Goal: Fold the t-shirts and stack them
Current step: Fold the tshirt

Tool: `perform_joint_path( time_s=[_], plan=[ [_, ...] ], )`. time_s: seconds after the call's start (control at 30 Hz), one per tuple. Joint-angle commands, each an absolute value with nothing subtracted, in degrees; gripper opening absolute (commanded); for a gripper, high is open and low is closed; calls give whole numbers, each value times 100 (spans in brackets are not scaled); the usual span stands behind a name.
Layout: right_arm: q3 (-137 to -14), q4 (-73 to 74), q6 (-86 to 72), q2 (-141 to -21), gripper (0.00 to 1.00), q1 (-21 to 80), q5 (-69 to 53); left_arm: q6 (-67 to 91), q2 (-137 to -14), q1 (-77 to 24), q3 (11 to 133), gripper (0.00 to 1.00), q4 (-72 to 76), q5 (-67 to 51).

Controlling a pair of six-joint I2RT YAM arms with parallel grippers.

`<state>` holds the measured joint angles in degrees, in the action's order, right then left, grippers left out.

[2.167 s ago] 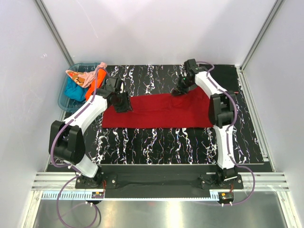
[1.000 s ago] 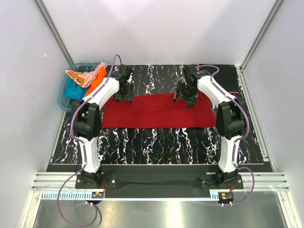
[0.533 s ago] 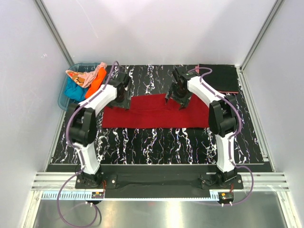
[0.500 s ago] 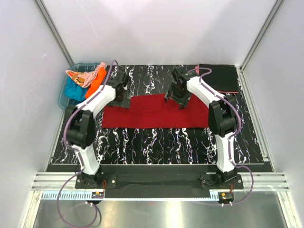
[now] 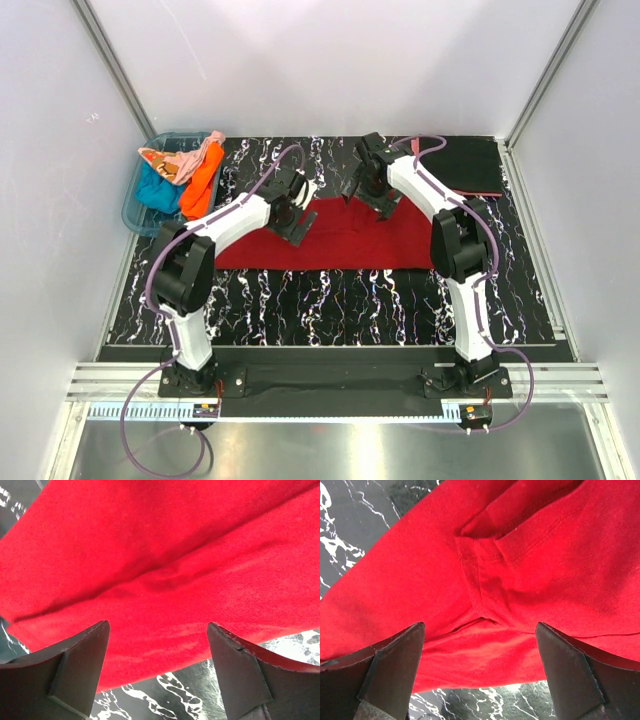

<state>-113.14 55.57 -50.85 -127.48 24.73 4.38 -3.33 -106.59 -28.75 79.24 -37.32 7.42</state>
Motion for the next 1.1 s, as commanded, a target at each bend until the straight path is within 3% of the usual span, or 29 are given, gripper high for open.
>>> perform_joint_path(
  time_s=[0.0,0.17,0.27,0.5,0.77,0.9,1.07],
  plan=[
    [-11602,5766,-5107,-12867,100,2470,747,-922,-10730,-2769,8261,91,-3384,474],
    [-11628,5800,-4957,-12998,100,2470,694,-1239,-11695,-2751,9331,95,-4305,237],
    [-11628,5810,-4966,-13034,100,2470,729,-1222,-11786,-2751,9325,99,-4281,272],
    [-11838,5818,-5036,-13288,100,2356,853,-1187,-12084,-2751,9360,99,-4315,194],
    [-12138,5915,-4852,-13728,100,2373,853,-300,-12630,-2751,9413,95,-5334,35],
    [-12120,5819,-4773,-13886,100,2382,634,-9,-12674,-2751,9299,94,-5581,-395],
    [-13006,6177,-4062,-14535,100,2680,703,342,-12437,-2751,8869,93,-5634,-1036]
  ],
)
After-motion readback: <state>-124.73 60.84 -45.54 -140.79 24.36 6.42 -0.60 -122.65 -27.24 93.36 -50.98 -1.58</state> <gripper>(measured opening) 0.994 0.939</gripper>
